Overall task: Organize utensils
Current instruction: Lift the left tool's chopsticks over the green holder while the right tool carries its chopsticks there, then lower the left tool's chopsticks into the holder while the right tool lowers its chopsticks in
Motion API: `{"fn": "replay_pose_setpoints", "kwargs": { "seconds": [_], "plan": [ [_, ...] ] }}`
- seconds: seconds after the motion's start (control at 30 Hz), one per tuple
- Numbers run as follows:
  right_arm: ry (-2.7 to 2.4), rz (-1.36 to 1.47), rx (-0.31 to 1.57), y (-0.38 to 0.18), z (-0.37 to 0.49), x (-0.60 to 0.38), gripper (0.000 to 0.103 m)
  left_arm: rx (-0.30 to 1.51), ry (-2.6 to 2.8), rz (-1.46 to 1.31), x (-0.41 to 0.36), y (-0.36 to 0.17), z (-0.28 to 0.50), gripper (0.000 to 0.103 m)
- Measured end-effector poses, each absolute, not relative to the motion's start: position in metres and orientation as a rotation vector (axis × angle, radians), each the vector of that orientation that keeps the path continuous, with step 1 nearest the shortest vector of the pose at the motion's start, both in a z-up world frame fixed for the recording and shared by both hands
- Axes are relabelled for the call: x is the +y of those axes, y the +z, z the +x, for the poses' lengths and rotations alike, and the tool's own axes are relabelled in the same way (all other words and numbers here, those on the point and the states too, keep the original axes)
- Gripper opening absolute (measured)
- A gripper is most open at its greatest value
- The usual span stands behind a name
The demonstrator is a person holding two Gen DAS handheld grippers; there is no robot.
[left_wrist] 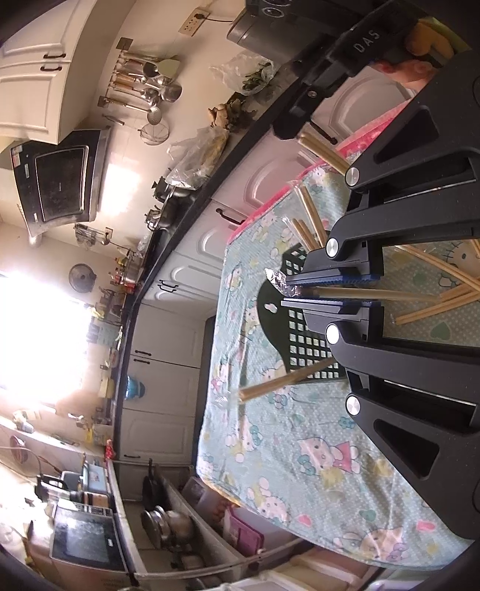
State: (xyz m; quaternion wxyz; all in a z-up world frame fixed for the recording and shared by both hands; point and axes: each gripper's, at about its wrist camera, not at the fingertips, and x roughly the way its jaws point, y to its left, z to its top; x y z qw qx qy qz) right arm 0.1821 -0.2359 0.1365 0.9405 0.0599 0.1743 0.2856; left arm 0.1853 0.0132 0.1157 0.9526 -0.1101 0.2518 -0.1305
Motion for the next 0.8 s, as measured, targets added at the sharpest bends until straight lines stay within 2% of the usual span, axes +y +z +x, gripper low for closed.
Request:
{"fn": "replay_pose_setpoints", "kwargs": {
  "seconds": [0.8],
  "plan": [
    [0.544,0.123,0.154,0.213,0.202,-0.242,0.004,0.349,-0.257,-0.192,0.002,0.181,0.197,0.003]
  ]
}}
